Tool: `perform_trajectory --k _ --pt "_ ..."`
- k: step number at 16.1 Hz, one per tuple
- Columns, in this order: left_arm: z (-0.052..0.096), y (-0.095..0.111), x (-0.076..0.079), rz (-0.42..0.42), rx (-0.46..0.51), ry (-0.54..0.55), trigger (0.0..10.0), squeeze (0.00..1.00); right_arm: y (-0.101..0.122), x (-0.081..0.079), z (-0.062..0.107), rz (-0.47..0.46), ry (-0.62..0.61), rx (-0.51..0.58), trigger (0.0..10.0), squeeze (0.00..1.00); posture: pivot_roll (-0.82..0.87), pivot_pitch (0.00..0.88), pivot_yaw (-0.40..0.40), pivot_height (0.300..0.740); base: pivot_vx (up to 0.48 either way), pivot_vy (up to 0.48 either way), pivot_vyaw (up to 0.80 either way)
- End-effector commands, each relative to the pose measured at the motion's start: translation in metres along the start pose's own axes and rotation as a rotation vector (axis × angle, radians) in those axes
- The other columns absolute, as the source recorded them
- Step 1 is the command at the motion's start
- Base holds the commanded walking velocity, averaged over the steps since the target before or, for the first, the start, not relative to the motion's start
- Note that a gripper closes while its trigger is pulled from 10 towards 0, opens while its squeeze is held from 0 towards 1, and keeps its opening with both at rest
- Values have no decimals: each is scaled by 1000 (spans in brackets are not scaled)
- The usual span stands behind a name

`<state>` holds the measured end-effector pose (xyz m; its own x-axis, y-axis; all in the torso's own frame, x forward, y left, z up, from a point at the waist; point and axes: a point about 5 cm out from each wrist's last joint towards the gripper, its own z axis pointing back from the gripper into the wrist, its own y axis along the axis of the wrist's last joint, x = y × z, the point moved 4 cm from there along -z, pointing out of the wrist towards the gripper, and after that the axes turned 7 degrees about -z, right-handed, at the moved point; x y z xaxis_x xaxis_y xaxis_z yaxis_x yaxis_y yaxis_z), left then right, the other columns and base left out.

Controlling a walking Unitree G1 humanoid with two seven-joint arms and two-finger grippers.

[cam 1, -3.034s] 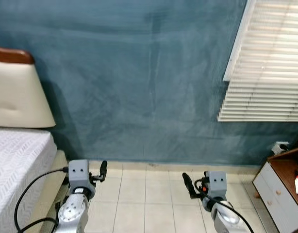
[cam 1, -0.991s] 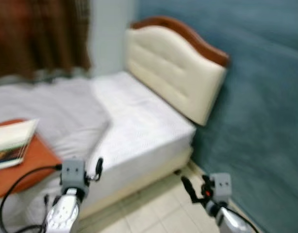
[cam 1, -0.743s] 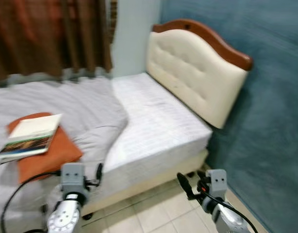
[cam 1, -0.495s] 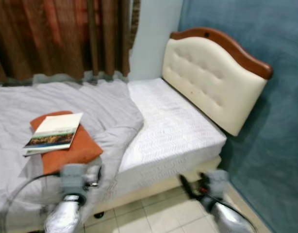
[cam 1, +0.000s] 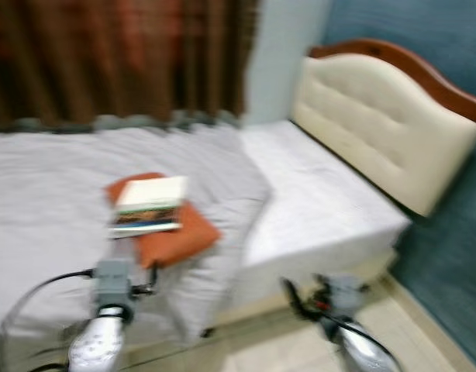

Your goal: Clean up the room

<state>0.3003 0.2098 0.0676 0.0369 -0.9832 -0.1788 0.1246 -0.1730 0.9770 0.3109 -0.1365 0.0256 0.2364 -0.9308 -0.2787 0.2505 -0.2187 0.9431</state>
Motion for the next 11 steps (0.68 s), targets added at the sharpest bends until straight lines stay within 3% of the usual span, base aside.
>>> perform_trajectory --k 1,6,8,11 --pt "-1 1 8 7 1 -20 10000 0 2 11 3 18 -24 -3 10000 0 41 0 -71 740 0 480 631" --pt "-5 0 4 -17 -5 -29 10000 0 -3 8 -4 33 -11 -33 10000 0 62 0 -77 740 0 480 599" --pt "-7 -2 2 -55 -6 -15 10000 0 -3 7 -6 29 -6 -33 10000 0 66 0 -76 740 0 240 0" --pt "-8 3 2 3 15 6 10000 0 -3 4 -7 19 3 -24 10000 0 66 0 -75 740 244 205 0"
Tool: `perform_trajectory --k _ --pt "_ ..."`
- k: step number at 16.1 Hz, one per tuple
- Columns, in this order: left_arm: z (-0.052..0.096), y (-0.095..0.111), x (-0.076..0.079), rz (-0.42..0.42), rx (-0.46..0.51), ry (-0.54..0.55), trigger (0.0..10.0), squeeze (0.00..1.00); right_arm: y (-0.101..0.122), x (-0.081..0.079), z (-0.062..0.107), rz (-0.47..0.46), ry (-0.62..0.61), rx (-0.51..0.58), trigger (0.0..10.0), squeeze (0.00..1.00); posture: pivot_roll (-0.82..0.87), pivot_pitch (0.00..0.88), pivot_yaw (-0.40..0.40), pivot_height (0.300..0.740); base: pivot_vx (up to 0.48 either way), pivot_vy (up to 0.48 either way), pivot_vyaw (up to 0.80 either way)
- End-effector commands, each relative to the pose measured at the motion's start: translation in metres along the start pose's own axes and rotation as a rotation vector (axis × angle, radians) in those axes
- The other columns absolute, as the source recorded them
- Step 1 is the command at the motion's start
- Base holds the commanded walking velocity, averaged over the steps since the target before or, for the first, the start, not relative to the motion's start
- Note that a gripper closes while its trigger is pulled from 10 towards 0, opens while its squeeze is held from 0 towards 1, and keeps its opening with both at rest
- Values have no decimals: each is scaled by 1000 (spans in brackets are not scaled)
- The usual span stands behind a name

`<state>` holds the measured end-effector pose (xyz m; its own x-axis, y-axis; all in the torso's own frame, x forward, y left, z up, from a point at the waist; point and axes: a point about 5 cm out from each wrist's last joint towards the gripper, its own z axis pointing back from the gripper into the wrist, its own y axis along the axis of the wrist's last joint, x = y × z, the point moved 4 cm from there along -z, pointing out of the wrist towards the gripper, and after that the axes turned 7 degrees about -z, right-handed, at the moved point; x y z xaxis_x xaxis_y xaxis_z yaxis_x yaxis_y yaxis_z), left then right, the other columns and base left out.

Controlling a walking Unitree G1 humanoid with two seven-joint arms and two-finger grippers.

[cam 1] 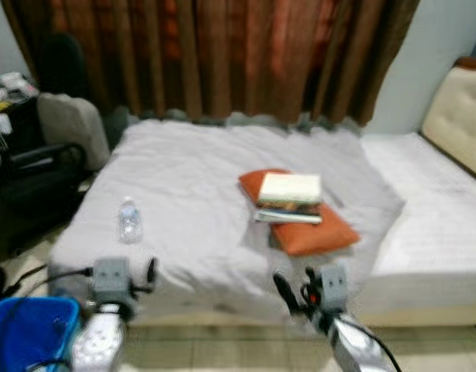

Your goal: Clean up the room

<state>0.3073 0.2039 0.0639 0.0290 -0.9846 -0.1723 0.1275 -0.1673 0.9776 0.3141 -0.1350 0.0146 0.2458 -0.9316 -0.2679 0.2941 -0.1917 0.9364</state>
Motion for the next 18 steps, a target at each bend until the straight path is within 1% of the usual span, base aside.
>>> perform_trajectory --k 1,2,4,7,8,12,14,15,18 --pt "-3 5 -4 -10 20 12 10000 0 7 1 -2 8 -3 32 10000 0 64 0 -74 740 428 0 0" --pt "-4 4 -4 -11 17 13 10000 0 7 1 -3 8 -4 34 10000 0 62 0 -73 740 428 0 0" --pt "-5 4 -5 -15 14 14 10000 0 7 3 -3 10 -23 37 10000 0 58 0 -72 740 428 0 778" --pt "-9 7 -6 -24 19 18 10000 0 8 6 -2 12 -33 40 10000 0 54 0 -71 740 458 0 0" --pt "-11 9 -5 -23 24 11 10000 0 8 6 -2 12 -32 43 10000 0 49 0 -70 740 461 0 0" --pt "-12 8 -2 -10 20 18 10000 0 8 6 -3 14 -32 47 10000 0 49 0 -70 740 461 0 0" --pt "-13 8 0 -9 22 13 10000 0 10 5 -4 11 -25 52 10000 0 51 0 -67 740 461 0 744" --pt "-14 8 -1 -13 22 14 10000 0 10 5 -5 11 -26 52 10000 0 52 0 -67 740 461 0 750" --pt "-19 12 -7 -16 25 22 10000 0 10 4 -6 8 -27 46 10000 0 54 0 -71 740 461 0 0"
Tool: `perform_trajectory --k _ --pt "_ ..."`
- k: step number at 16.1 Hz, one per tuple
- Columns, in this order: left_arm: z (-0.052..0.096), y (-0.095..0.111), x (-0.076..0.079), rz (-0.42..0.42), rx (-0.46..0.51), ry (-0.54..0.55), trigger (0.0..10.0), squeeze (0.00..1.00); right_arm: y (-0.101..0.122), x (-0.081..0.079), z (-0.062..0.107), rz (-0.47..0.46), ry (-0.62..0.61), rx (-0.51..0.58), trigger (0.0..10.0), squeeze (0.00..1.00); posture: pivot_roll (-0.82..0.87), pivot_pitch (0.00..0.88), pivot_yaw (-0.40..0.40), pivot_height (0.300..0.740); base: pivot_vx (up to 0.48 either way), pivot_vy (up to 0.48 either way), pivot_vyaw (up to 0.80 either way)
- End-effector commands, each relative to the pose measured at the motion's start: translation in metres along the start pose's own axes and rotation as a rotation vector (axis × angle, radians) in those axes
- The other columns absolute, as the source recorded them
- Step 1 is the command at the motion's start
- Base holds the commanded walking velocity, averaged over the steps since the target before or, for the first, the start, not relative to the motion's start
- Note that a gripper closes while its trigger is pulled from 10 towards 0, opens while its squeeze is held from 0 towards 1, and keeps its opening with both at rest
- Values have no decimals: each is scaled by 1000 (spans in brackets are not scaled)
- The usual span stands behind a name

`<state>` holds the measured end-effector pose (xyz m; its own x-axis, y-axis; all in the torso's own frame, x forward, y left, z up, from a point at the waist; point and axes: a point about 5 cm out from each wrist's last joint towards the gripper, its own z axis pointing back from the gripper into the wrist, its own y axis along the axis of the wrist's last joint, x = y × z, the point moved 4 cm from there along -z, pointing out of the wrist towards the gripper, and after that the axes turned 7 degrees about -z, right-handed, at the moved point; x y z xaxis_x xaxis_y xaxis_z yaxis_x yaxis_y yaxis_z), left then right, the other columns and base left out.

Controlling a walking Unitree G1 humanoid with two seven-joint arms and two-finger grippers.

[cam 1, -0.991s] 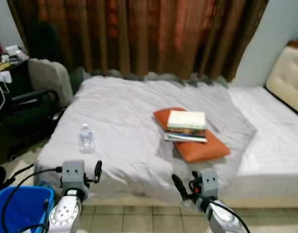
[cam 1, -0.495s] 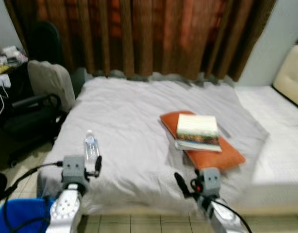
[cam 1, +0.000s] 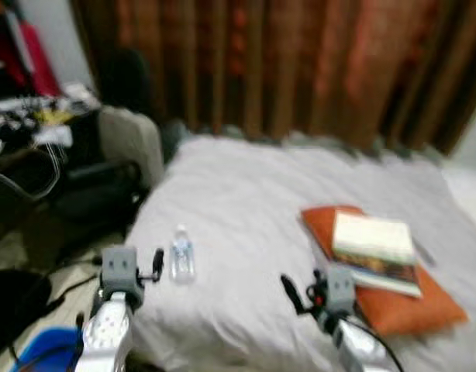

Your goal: Clean up the room

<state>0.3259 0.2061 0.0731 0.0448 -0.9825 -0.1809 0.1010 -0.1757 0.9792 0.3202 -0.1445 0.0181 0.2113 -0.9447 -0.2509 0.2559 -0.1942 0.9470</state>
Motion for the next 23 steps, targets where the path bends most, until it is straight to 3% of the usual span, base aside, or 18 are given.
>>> perform_trajectory --k 1,5,10,13,14,17,18,20,23 --pt "-3 1 -5 -8 1 3 10000 0 3 -6 -4 -1 14 8 10000 0 53 0 -70 740 465 0 0" --pt "-6 3 -3 -21 2 -17 10000 0 3 -5 -2 -1 4 17 10000 0 44 0 -62 740 465 0 0" --pt "-12 0 -1 -18 -11 -50 10000 0 -2 -1 2 12 -19 -2 10000 0 26 0 -59 740 468 0 -621" --pt "-35 -12 -3 19 -103 -30 10000 0 -3 -3 9 16 -5 0 10000 0 -17 4 -81 740 314 0 0" --pt "-47 -10 1 53 -122 -23 10000 0 -2 -4 17 20 -1 -1 10000 0 -56 81 -98 740 0 0 0" --pt "-61 5 12 74 -110 -33 10000 0 5 -8 43 64 17 7 10000 0 -172 242 -141 740 0 0 0" --pt "-69 19 12 98 -71 0 10000 0 7 -12 66 85 30 -9 10000 0 -249 330 -175 740 0 0 0" --pt "-78 35 -3 151 -36 107 10000 0 5 -19 103 88 43 -68 10000 0 -290 400 -192 740 0 0 0" --pt "-81 35 -6 129 -58 123 10000 0 2 -32 144 64 26 -151 10000 0 -352 501 -212 740 0 0 0"
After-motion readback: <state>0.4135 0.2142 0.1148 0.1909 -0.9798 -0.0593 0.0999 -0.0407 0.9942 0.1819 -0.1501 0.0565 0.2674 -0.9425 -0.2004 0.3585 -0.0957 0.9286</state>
